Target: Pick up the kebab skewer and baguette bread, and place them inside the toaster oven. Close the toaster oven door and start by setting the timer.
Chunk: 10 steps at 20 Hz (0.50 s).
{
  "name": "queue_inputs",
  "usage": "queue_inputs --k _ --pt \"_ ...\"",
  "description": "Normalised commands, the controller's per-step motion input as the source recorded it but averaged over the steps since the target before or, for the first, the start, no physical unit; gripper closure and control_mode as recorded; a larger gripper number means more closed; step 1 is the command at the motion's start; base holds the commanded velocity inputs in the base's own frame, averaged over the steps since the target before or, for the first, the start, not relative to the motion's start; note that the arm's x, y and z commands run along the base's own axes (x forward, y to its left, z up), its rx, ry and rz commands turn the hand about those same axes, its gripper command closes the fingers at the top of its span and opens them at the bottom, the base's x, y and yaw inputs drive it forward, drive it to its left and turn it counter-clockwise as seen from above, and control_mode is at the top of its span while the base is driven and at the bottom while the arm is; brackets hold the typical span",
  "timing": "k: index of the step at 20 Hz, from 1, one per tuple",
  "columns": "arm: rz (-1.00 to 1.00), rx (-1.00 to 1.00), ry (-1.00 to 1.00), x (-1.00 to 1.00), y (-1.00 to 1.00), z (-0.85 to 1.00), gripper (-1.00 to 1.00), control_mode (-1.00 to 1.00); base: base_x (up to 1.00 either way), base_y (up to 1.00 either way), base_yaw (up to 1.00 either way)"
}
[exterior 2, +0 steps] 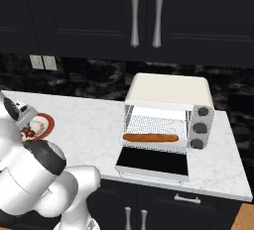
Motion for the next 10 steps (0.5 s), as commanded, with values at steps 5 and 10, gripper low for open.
queue_inputs --k 5,10 --pt "0.07 0.0 0.06 -0.36 -1.0 0.88 1.0 -1.0 0.0 0.0 0.0" --pt "0.11 0.0 0.0 -0.19 -1.0 0.72 1.0 -1.0 0.0 0.0 0.0"
